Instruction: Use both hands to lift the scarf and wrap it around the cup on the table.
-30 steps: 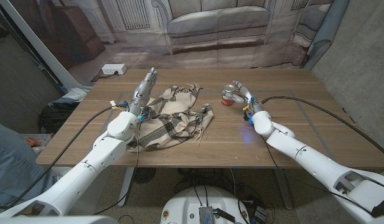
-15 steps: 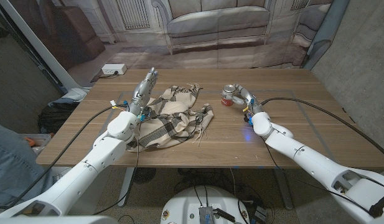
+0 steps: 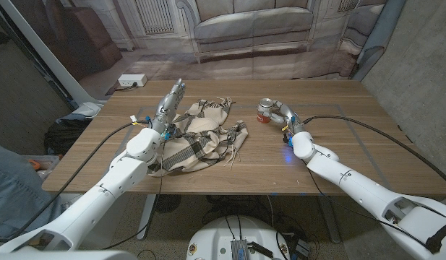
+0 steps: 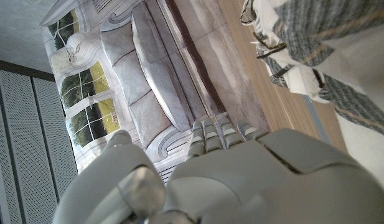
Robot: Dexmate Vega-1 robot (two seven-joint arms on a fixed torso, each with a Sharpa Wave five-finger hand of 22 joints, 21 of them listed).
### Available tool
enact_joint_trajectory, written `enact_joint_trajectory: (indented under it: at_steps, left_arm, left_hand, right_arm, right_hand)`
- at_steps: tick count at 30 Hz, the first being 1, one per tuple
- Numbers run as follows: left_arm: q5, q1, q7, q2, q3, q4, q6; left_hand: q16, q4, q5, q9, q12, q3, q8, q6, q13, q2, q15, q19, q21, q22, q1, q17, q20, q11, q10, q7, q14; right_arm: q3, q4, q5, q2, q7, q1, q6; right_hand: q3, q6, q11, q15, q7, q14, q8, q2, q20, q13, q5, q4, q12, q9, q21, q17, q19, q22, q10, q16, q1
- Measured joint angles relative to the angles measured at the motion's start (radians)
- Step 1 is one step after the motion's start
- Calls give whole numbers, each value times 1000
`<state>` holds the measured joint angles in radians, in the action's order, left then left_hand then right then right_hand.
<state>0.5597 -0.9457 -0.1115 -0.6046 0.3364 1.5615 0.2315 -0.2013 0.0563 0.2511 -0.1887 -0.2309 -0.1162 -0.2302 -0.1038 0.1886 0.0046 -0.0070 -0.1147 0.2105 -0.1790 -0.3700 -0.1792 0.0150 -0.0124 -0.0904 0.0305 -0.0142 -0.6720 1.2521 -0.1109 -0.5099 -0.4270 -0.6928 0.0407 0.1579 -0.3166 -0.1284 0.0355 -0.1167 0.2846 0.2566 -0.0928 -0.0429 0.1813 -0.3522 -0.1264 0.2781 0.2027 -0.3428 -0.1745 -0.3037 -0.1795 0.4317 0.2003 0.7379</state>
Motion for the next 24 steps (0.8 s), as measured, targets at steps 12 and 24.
enact_joint_trajectory:
  at_steps: [12, 24]
  left_arm:
    - [3, 2, -8, 3, 8, 4, -22]
    - [4, 13, -5, 15, 19, -11, -24]
  left_hand:
    - [0, 0, 0, 0, 0, 0, 0, 0, 0, 4, -5, 0, 0, 0, -4, 0, 0, -6, -6, 0, -5]
    - [0, 0, -4, 0, 0, 0, 0, 0, 0, 11, -5, -6, -4, 0, -11, 0, 5, -6, -6, 0, -5]
  right_arm:
    - [-12, -22, 6, 11, 0, 16, -1]
    - [-41, 10, -25, -10, 29, 22, -83]
  right_hand:
    - [-28, 26, 36, -18, 29, -18, -21, -3, 2, 0, 0, 16, -23, 0, 28, 0, 14, -5, -30, -16, -17]
    - [-45, 37, 57, -23, 40, -74, -35, -9, 3, 0, 0, 17, -55, 0, 58, 0, 58, -5, -90, -27, -23]
